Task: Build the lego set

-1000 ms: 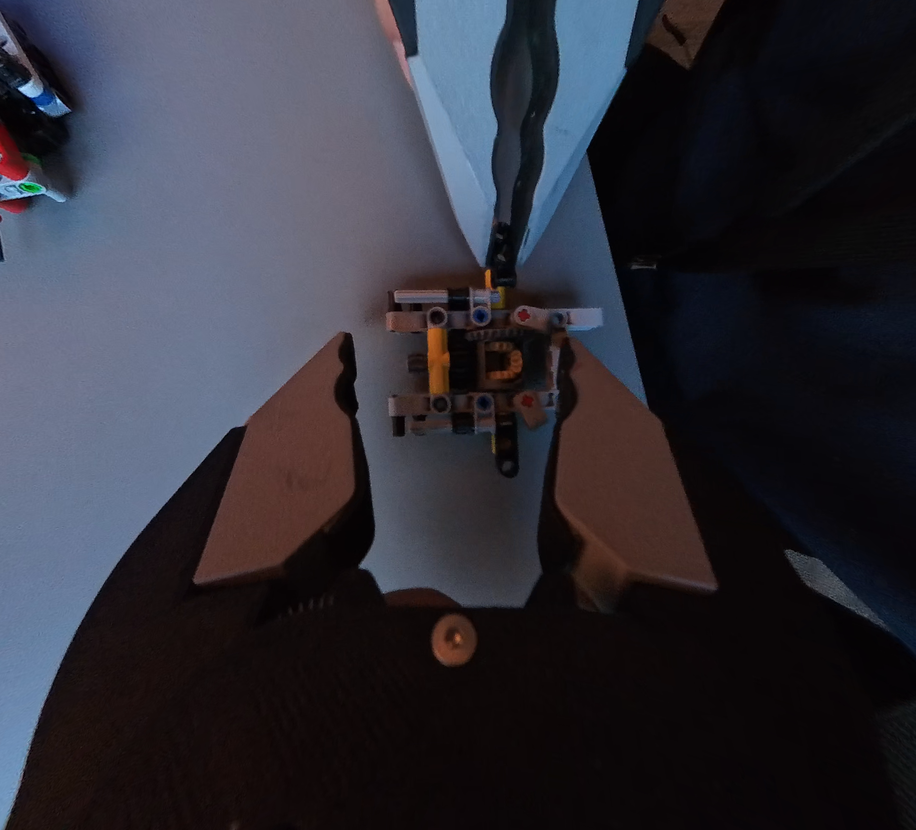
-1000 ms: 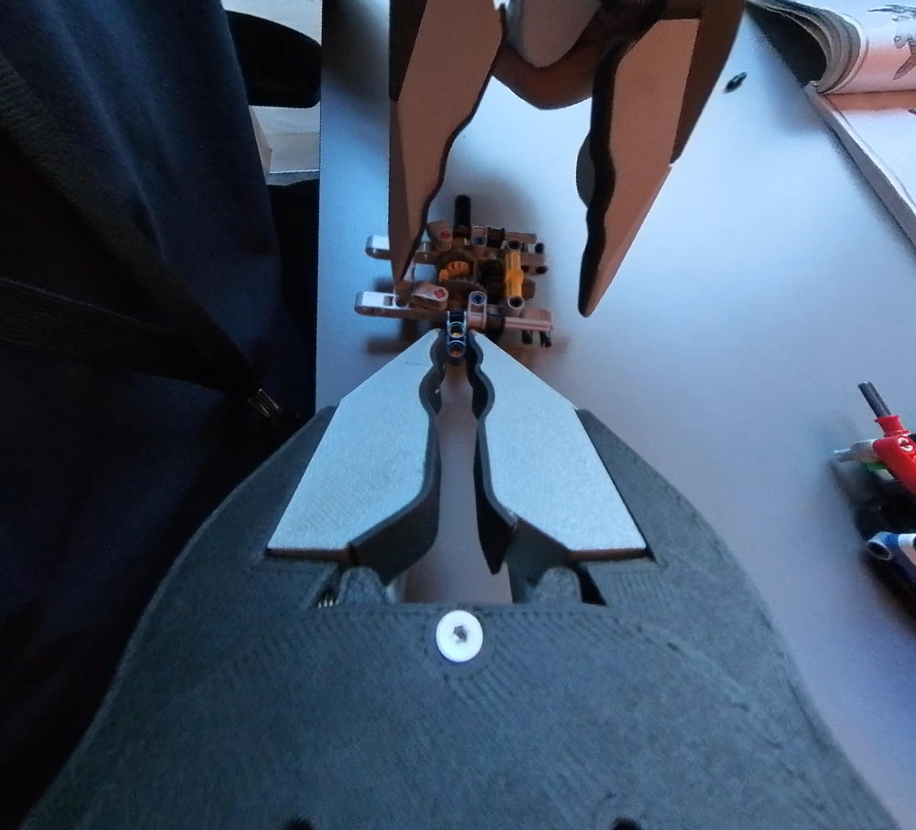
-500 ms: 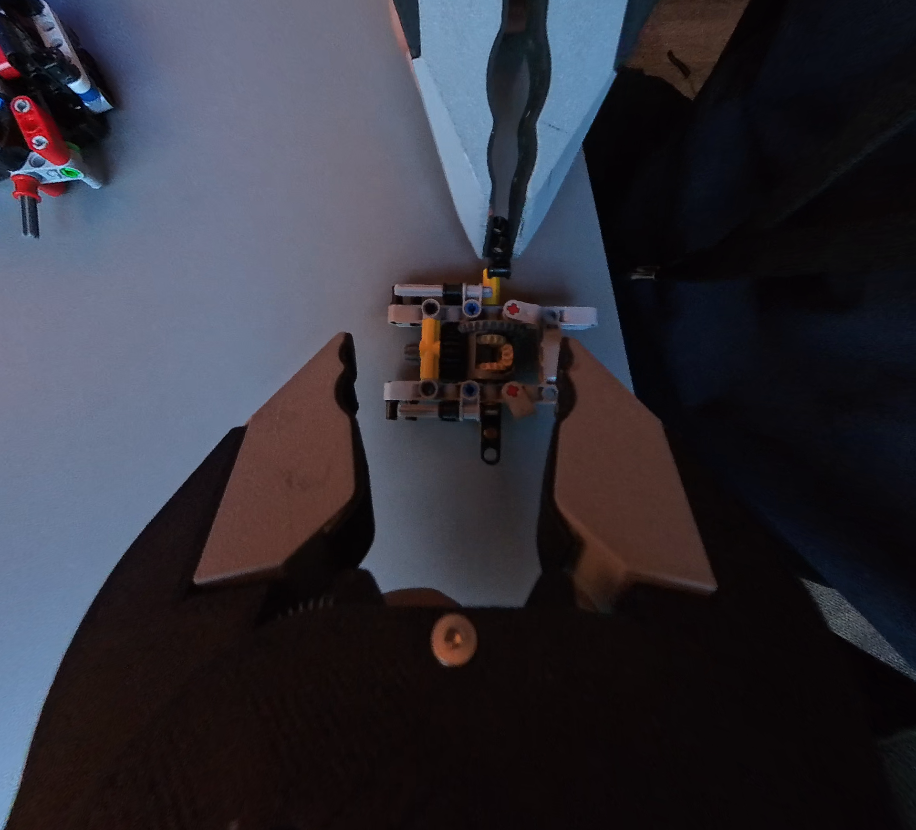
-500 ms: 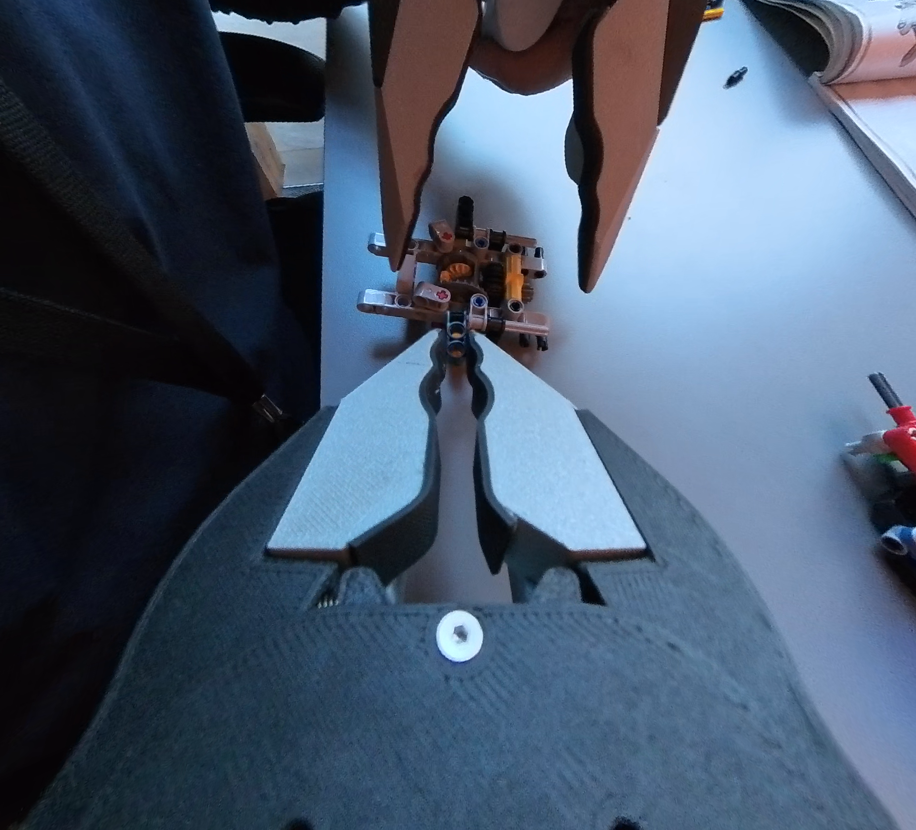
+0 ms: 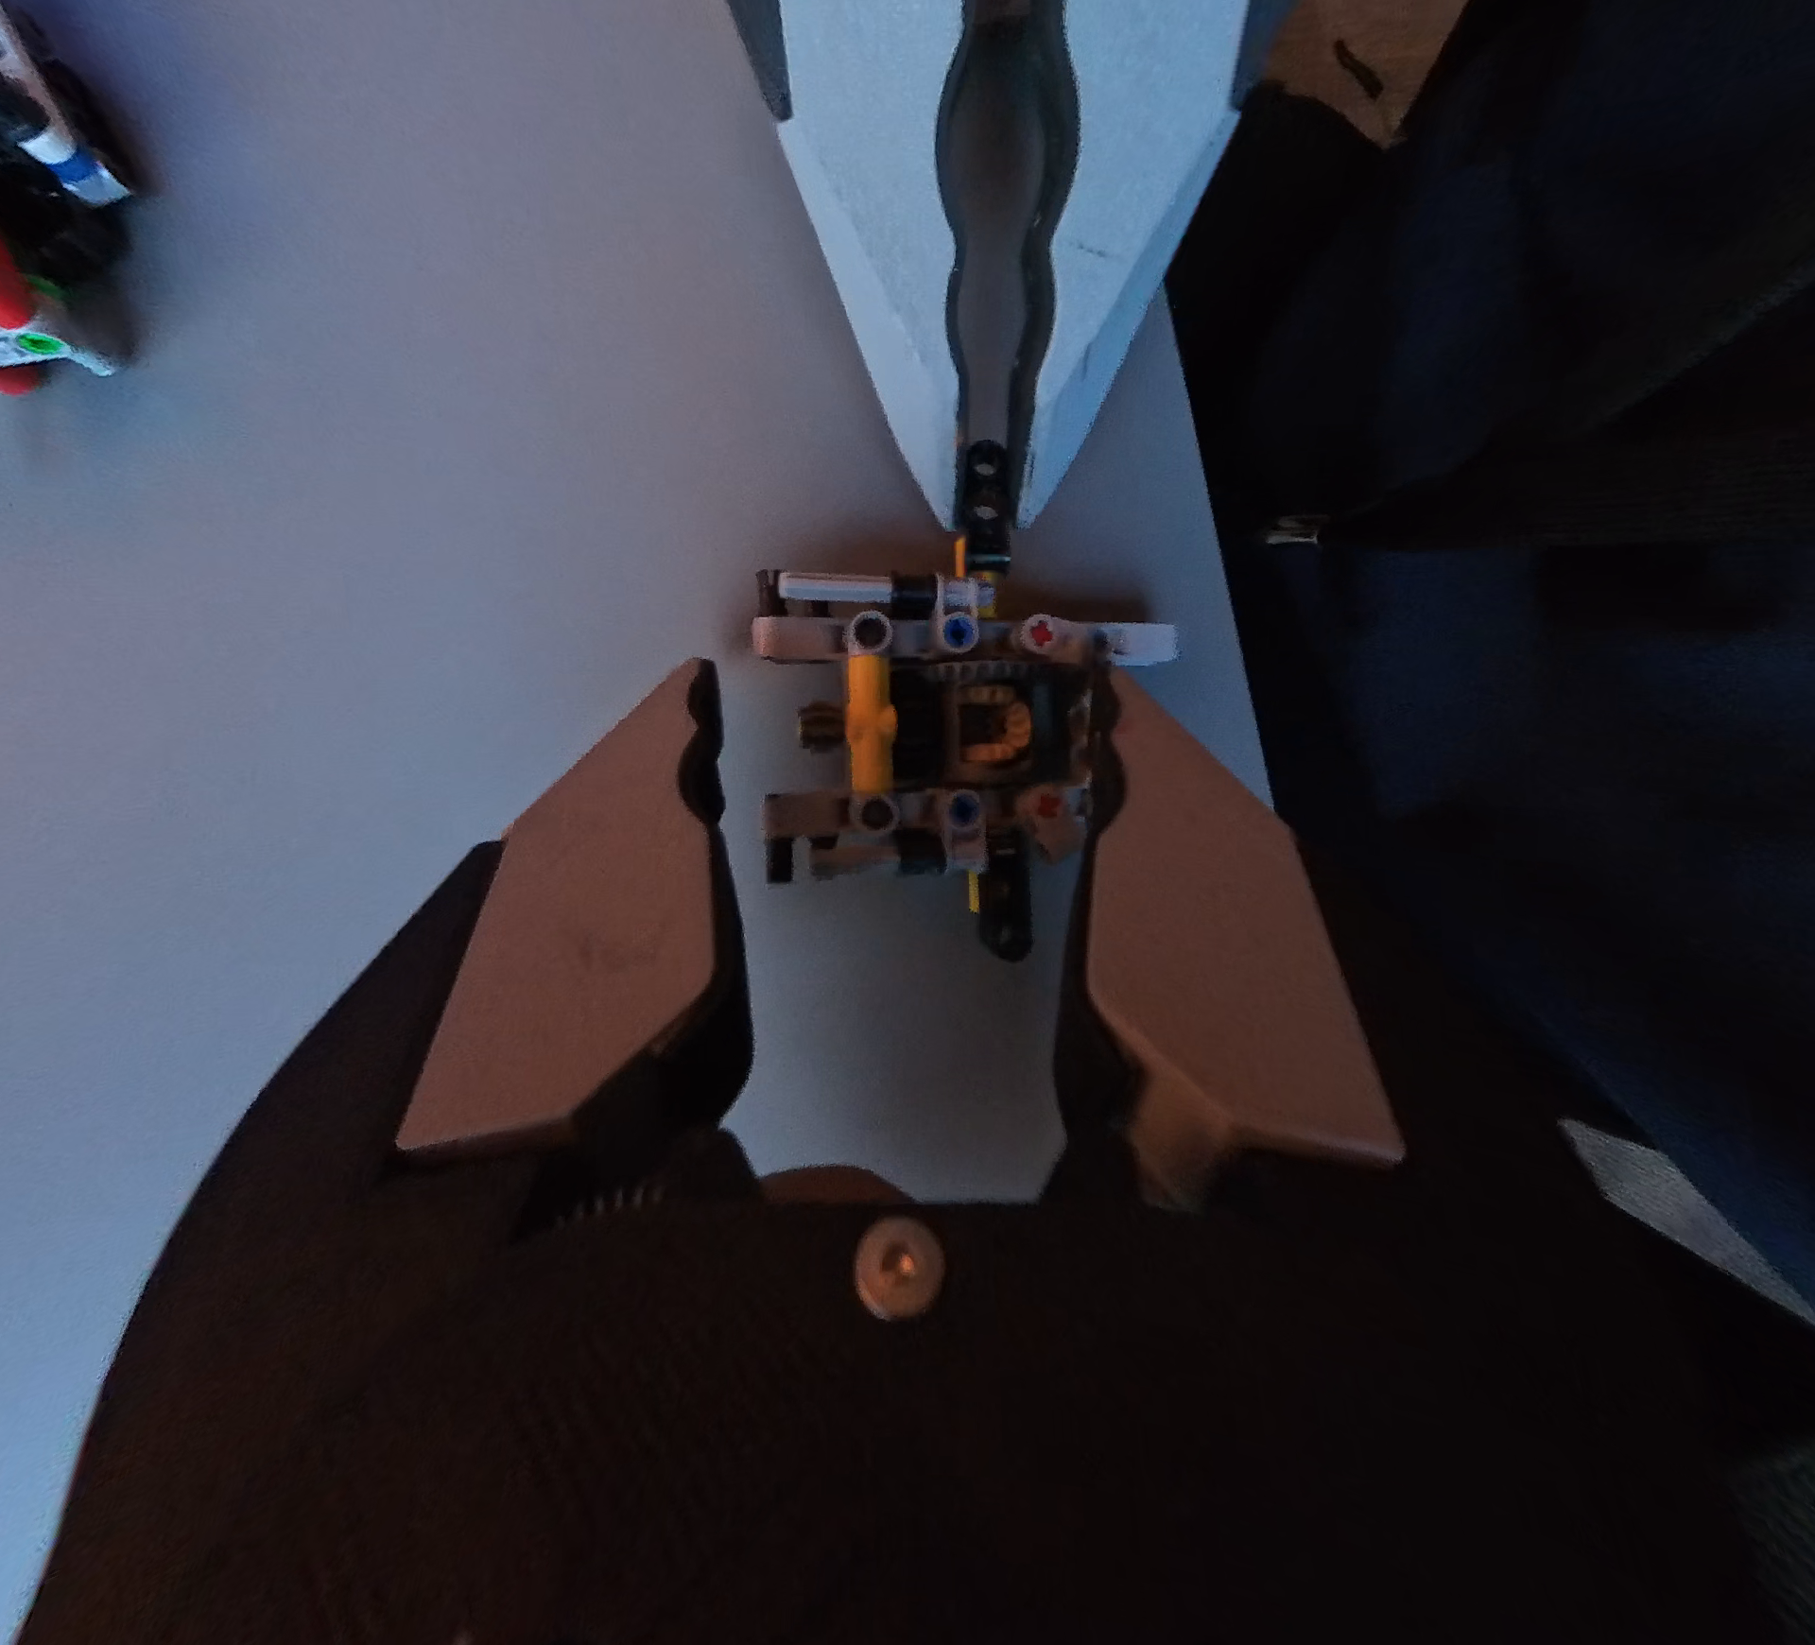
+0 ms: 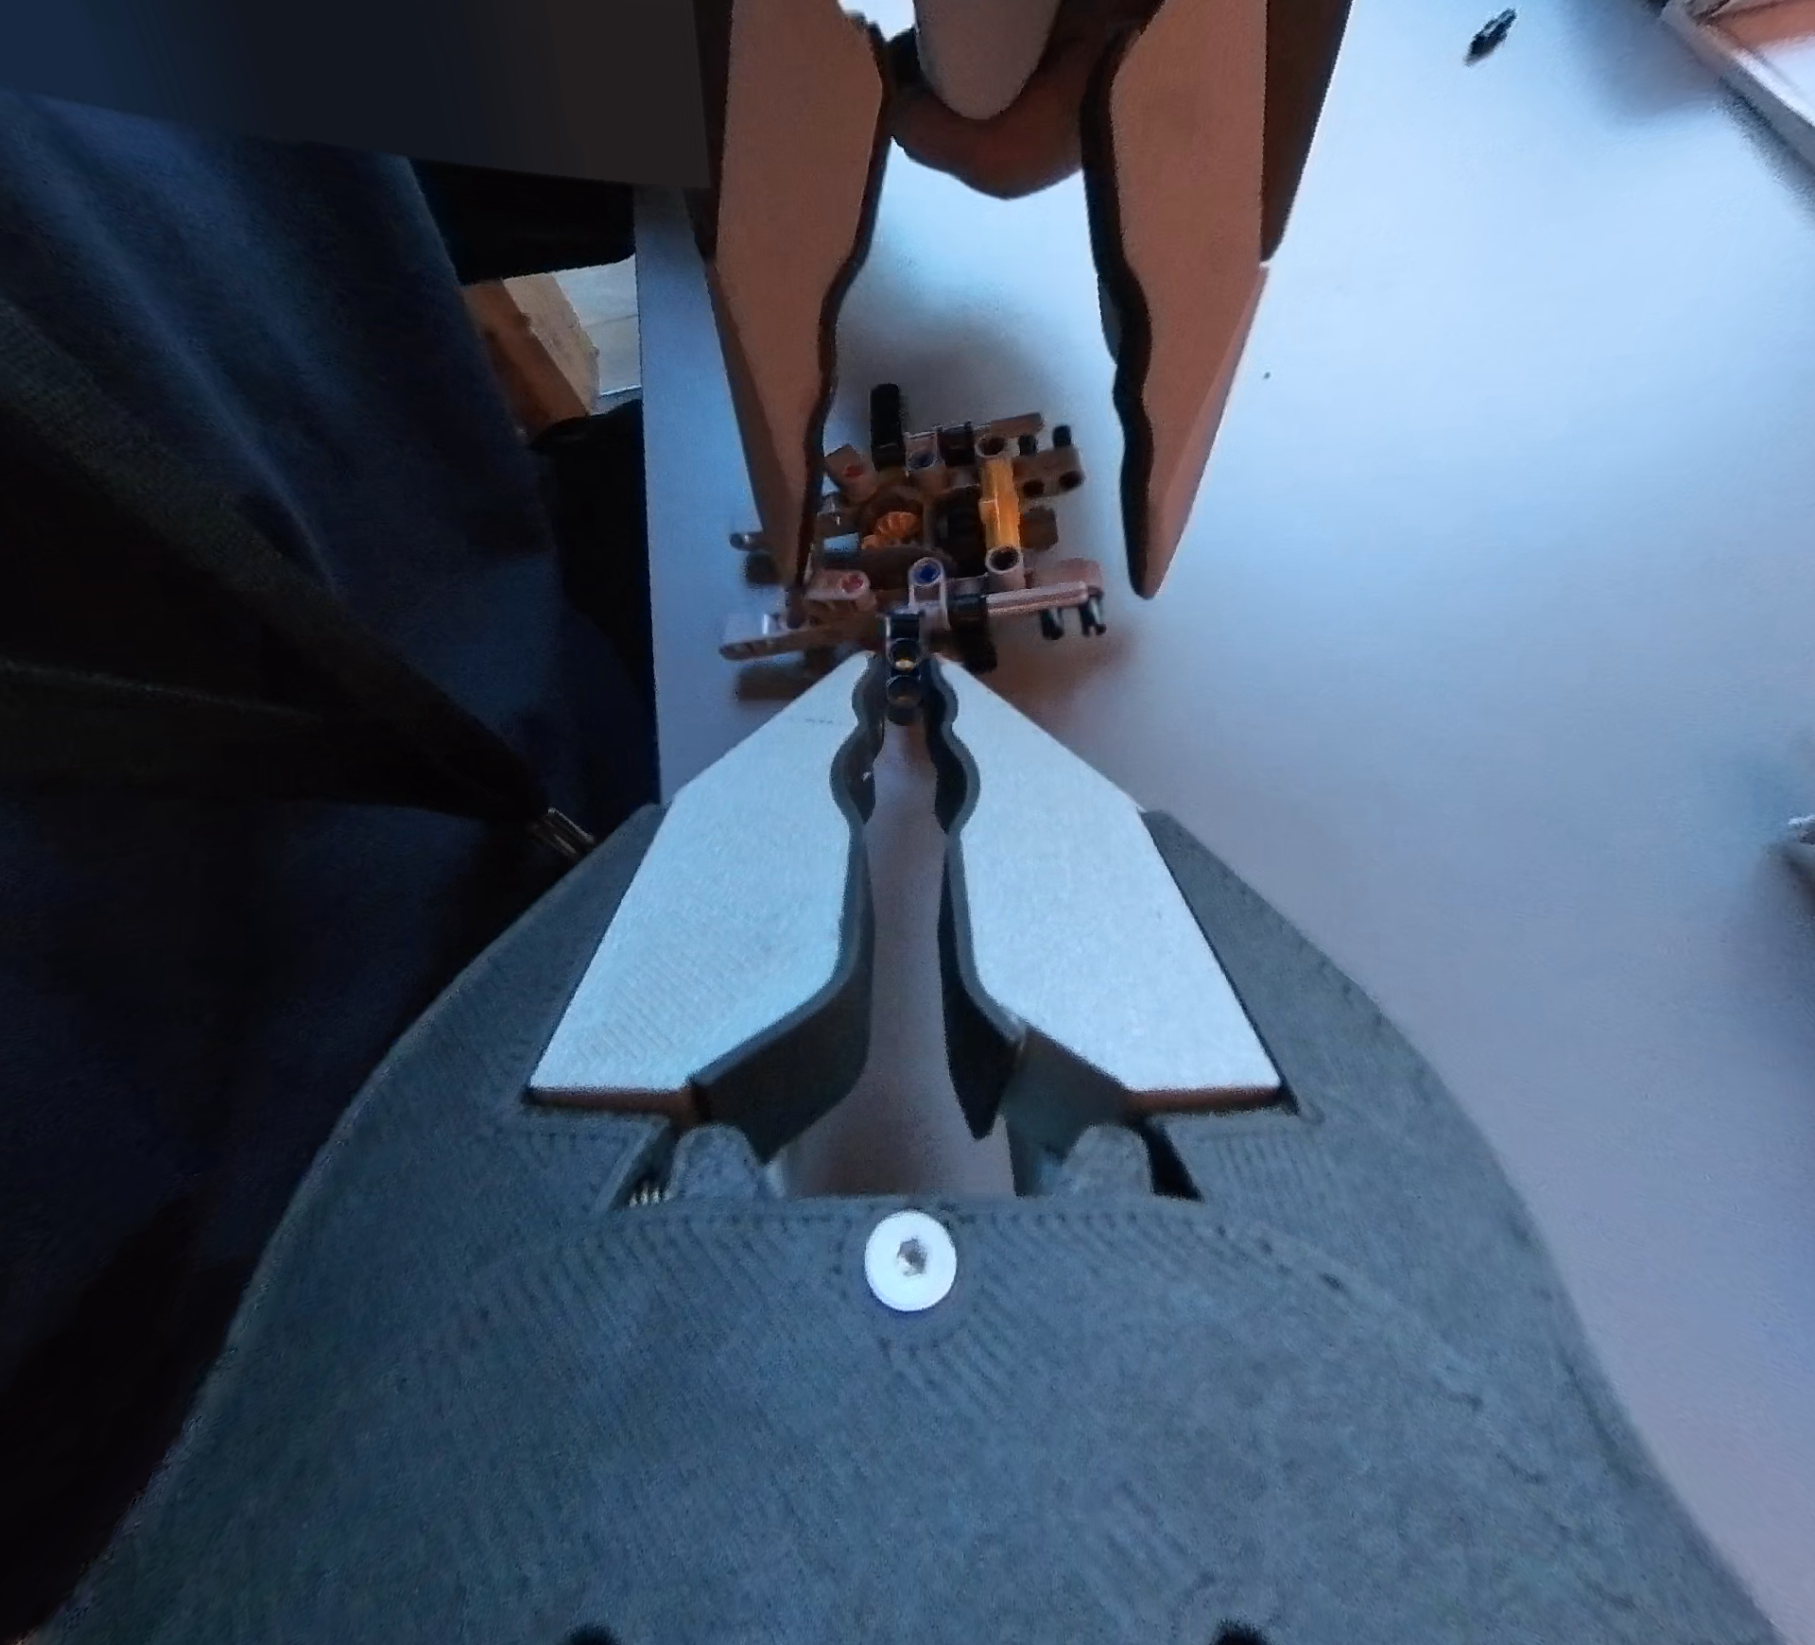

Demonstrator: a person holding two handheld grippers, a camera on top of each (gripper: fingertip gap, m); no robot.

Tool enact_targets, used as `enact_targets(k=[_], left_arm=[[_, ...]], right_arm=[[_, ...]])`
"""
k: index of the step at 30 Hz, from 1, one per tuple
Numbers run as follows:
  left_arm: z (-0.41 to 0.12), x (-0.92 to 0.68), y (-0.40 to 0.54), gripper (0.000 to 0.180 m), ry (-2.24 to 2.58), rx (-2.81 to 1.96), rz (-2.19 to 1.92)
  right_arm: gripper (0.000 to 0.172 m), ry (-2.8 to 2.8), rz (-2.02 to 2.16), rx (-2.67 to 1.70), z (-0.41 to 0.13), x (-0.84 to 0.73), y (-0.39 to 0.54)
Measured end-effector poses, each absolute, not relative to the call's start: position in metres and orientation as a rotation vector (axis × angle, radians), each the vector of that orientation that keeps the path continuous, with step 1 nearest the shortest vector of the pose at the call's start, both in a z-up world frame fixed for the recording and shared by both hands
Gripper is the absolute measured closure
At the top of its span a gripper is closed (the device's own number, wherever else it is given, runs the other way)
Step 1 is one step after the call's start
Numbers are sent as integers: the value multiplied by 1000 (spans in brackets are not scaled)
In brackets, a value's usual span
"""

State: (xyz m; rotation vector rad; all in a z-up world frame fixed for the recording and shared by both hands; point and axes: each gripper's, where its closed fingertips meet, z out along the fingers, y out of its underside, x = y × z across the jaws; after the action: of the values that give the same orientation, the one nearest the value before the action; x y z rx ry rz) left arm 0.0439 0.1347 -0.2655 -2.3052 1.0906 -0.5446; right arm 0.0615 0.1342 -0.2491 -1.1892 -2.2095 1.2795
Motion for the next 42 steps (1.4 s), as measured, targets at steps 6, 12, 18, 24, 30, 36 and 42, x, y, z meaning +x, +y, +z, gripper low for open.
enact_targets(k=[6, 12, 18, 24, 30, 36, 42], left_arm=[[-269, 51, 129, 115, 1105, -2294, -592], [-269, 49, 127, 113, 1112, -2285, -595], [-269, 49, 125, 115, 1106, -2259, -608], [-270, 50, 126, 115, 1096, -2232, -602], [-270, 53, 122, 115, 1104, -2209, -615], [-269, 53, 122, 115, 1136, -2184, -591], [-271, 51, 125, 113, 1117, -2201, -574]], right_arm=[[167, -2212, 1266, -1133, -247, 66, 124], [167, -2227, 1116, -1036, -254, 66, 124], [167, -2192, 1001, -955, -255, 63, 126], [167, -2146, 898, -925, -256, 61, 128], [167, -2134, 839, -838, -256, 63, 125], [167, -2169, 973, -946, -255, 63, 125], [167, -2180, 1099, -1086, -253, 60, 130]])
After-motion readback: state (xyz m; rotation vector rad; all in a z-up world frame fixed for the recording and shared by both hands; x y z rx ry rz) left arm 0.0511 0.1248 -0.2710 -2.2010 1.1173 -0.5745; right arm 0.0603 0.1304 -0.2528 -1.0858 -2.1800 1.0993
